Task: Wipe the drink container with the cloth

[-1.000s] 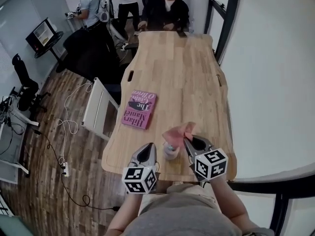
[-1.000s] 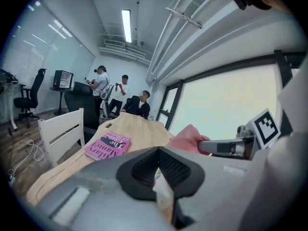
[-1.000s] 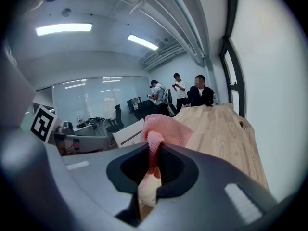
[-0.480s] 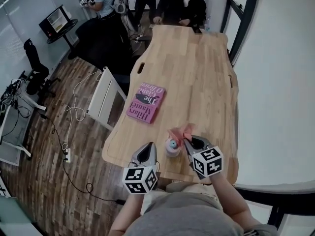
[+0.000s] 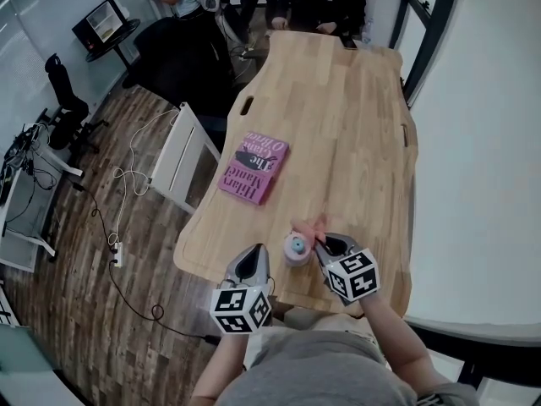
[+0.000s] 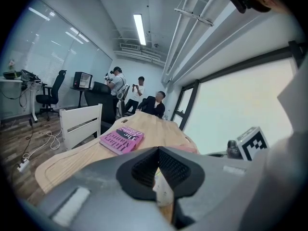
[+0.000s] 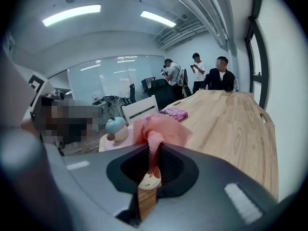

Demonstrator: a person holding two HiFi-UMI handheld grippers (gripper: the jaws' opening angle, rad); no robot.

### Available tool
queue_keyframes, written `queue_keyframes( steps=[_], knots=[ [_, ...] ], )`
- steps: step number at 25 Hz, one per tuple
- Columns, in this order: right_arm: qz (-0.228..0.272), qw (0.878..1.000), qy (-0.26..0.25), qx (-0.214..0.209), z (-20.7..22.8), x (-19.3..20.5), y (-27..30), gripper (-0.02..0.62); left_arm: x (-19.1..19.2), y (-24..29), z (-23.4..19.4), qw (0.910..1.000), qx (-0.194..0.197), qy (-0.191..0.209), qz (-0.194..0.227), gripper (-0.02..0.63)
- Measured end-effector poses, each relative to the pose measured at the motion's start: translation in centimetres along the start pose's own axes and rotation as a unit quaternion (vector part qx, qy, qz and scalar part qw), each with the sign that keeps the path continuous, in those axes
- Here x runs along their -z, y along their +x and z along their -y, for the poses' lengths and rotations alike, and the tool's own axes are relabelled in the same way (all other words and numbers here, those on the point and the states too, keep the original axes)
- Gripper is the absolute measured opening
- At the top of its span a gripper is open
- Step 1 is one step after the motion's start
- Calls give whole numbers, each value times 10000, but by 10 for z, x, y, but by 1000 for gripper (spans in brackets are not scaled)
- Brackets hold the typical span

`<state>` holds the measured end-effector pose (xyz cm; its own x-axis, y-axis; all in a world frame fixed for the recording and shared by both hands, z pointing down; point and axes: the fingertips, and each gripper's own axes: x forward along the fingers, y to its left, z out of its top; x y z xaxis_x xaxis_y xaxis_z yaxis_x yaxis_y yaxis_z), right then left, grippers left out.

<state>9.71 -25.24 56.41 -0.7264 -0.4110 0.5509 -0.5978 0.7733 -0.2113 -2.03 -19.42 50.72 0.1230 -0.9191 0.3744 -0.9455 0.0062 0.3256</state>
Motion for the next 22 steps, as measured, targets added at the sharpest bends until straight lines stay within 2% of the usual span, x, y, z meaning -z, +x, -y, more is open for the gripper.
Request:
queue_keyframes(
  steps=[7,22],
  knots=[
    [-230,9997,-88,-74,3,17,10,28,4,6,0,10000,-36,-63,-29,2],
    [-643,9979,-100,48,15,58,32,28,8,8,-1,9999,-82,-111,-58,2]
  ],
)
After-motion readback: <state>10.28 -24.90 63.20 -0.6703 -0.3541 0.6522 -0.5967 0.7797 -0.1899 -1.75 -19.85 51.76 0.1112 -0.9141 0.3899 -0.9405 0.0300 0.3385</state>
